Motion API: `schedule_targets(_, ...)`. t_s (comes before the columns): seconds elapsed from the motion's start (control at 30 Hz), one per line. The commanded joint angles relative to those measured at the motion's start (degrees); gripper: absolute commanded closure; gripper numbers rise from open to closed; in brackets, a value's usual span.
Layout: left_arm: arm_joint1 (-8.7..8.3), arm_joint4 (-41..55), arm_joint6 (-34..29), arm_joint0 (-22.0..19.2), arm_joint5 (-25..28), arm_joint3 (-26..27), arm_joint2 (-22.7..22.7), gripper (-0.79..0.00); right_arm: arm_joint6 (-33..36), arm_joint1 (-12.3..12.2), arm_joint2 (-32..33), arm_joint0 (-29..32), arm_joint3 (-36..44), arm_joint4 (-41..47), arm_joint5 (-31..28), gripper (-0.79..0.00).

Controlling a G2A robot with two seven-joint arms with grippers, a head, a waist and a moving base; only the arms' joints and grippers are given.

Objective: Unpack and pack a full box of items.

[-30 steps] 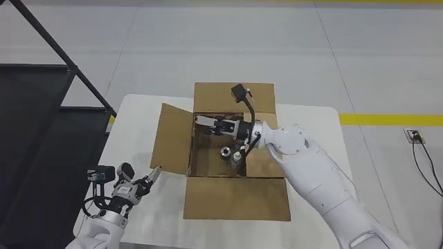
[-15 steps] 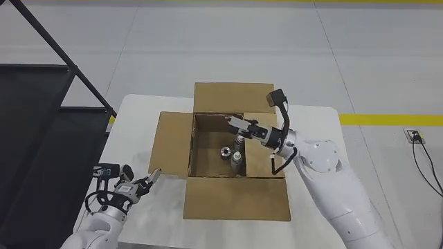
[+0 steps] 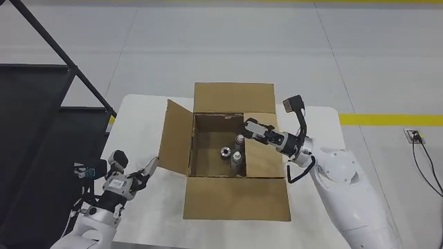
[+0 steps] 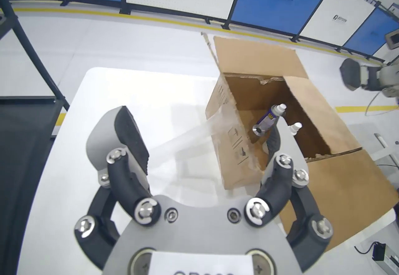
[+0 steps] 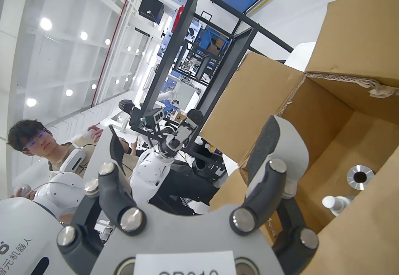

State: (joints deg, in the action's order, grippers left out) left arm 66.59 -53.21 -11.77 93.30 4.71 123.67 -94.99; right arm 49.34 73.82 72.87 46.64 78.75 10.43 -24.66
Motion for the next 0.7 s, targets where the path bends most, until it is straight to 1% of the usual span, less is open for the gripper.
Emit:
schedule_targets(0.0,-0.04,-0.3,-0.4,0.5,1.1,3.6,0.0,-0.785,-0.1,-0.4,1.5,0.6,0.3,0.2,-0.3,-0.785)
schedule_targets(0.07,-0.14,-0.4,-2.1,0.5,3.0,6.6,0.5,-0.785,0.1,-0.8,3.2,1.6,0.9,0.4,-0.9,-0.785)
schedule_targets(0.13,-0.26,-0.4,-4.7,-0.4,5.0,8.4,1.8,-0.785,0.1,-1.3,5.4,3.1,1.6,0.7,-1.7,-0.785)
schedule_targets(0.2,-0.37,-0.6,-8.2,-2.5,6.9,9.0,4.4,-0.785,0.3,-1.8,7.8,4.9,2.5,1.3,-2.7,-0.785)
schedule_targets(0.27,-0.38,-0.3,-12.1,-6.0,8.1,8.1,7.9,-0.785,0.4,-2.4,10.5,7.0,3.3,2.2,-3.8,-0.785)
schedule_targets(0.33,-0.22,1.3,-16.0,-10.7,8.7,5.8,12.3,-0.785,0.8,-2.9,13.2,9.2,3.9,3.2,-5.0,-0.785)
schedule_targets(0.4,0.16,2.3,-19.0,-16.3,7.8,2.1,16.9,-0.785,1.1,-3.4,15.8,11.4,4.3,4.2,-6.1,-0.785)
schedule_targets(0.47,0.82,7.7,-21.6,-22.3,6.9,-2.9,21.3,-0.785,0.7,-3.9,18.3,13.5,4.5,5.0,-6.6,-0.785)
schedule_targets(0.5,1.16,10.8,-22.8,-25.2,6.7,-5.8,23.0,-0.785,-1.2,-4.0,19.6,14.6,4.3,5.2,-5.9,-0.785)
schedule_targets(0.53,1.49,15.1,-24.9,-28.1,6.9,-8.8,24.7,-0.785,-1.2,-4.0,19.6,14.6,4.3,5.2,-5.9,-0.785)
schedule_targets(0.57,1.58,16.3,-25.8,-29.0,7.0,-9.8,25.1,-0.785,-1.2,-4.0,19.6,14.6,4.3,5.2,-5.9,-0.785)
schedule_targets(0.67,1.58,16.3,-25.8,-29.0,7.0,-9.8,25.1,-0.785,-1.2,-4.0,19.6,14.6,4.3,5.2,-5.9,-0.785)
